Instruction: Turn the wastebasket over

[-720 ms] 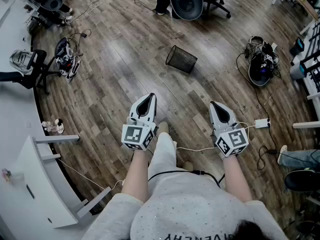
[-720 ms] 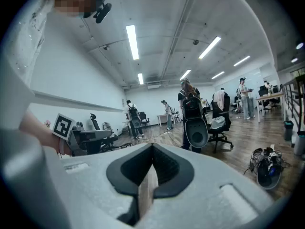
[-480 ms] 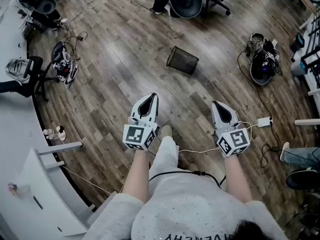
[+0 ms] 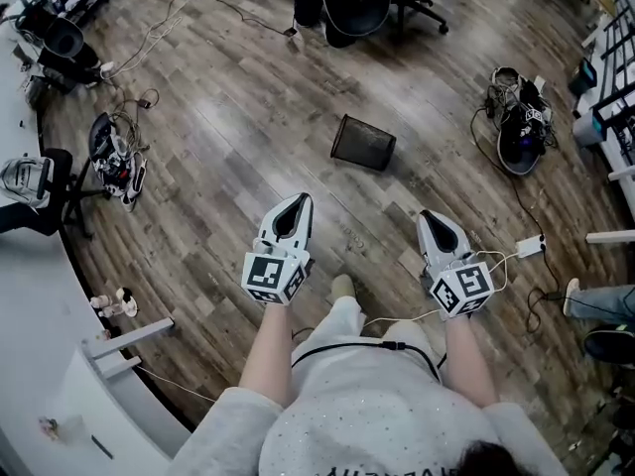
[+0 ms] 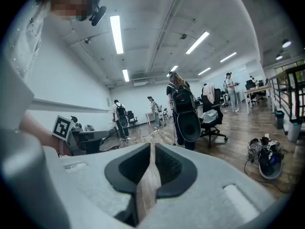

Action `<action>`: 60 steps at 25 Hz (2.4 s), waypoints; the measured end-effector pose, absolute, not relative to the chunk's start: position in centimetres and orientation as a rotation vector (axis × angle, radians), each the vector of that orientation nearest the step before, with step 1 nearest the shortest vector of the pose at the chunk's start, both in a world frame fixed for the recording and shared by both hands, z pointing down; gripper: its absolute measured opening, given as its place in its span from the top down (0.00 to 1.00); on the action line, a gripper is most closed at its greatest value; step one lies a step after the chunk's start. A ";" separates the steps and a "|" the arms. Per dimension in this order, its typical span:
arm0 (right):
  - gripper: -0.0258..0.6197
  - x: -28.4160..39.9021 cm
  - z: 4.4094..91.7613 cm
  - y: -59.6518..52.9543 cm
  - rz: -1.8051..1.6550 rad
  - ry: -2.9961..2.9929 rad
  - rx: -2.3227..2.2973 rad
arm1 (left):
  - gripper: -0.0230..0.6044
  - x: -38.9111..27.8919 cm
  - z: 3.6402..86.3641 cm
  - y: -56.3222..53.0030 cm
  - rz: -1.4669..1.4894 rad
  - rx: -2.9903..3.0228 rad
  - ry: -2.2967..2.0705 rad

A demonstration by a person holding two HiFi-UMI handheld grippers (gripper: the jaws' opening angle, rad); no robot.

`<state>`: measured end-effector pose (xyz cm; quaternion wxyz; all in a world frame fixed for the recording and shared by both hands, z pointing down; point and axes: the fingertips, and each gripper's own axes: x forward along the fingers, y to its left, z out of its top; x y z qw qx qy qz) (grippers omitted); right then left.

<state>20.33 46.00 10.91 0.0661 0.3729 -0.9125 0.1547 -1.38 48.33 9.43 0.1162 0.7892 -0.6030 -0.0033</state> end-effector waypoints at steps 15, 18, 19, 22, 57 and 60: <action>0.84 16.6 15.6 37.3 0.559 -2.693 1.134 | 0.97 -5.0 13.4 39.1 -0.031 2.271 -1.702; 0.83 15.3 16.4 34.6 0.570 -2.685 1.108 | 0.97 -5.7 14.5 36.5 -0.012 2.254 -1.685; 0.83 14.9 16.7 33.6 0.576 -2.683 1.100 | 0.97 -6.0 14.9 35.5 -0.009 2.245 -1.681; 0.83 14.0 17.8 30.7 0.608 -2.672 1.080 | 0.97 -6.6 16.3 32.4 0.004 2.215 -1.674; 0.81 10.1 41.3 10.5 0.981 -2.385 1.041 | 0.89 -9.3 44.9 8.9 0.276 1.933 -1.379; 0.81 9.6 43.2 9.6 1.005 -2.339 1.048 | 0.89 -9.4 48.5 7.3 0.326 1.931 -1.303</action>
